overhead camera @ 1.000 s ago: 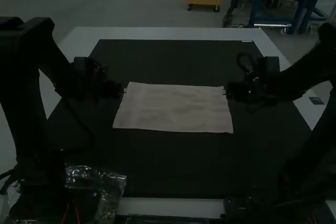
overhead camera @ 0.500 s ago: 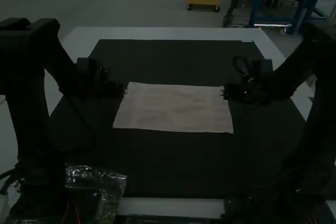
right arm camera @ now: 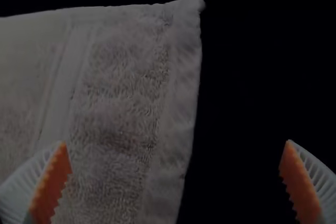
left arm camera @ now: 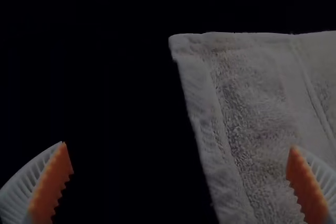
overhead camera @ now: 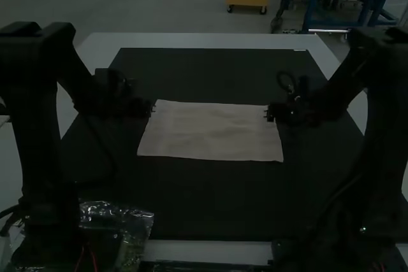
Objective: Fold the towel.
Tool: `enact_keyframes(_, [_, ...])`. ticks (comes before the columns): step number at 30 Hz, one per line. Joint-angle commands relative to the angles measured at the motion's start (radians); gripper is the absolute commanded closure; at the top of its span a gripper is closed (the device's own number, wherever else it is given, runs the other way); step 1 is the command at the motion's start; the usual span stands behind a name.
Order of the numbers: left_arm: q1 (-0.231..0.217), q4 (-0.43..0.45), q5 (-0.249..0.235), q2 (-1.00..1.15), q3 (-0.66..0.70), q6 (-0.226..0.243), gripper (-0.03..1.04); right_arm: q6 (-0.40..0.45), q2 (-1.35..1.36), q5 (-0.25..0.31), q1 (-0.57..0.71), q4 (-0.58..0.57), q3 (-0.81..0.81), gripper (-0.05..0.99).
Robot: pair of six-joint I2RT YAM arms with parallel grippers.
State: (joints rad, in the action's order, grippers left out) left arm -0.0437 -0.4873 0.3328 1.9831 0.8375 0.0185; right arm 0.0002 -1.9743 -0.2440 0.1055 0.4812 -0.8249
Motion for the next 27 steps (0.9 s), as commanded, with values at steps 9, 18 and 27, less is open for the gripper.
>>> enact_keyframes(9, [0.011,-0.007,-0.011,0.052,0.040,0.029,0.05,0.004,-0.058,0.006,0.049,0.017,-0.051,0.03])
enact_keyframes(18, [0.054,-0.005,-0.011,0.077,0.032,0.089,0.21,0.004,-0.086,-0.011,0.040,0.013,-0.057,0.03])
enact_keyframes(27, [0.059,-0.054,-0.009,0.111,0.032,0.090,0.98,-0.016,-0.090,-0.089,0.013,0.056,-0.040,0.96])
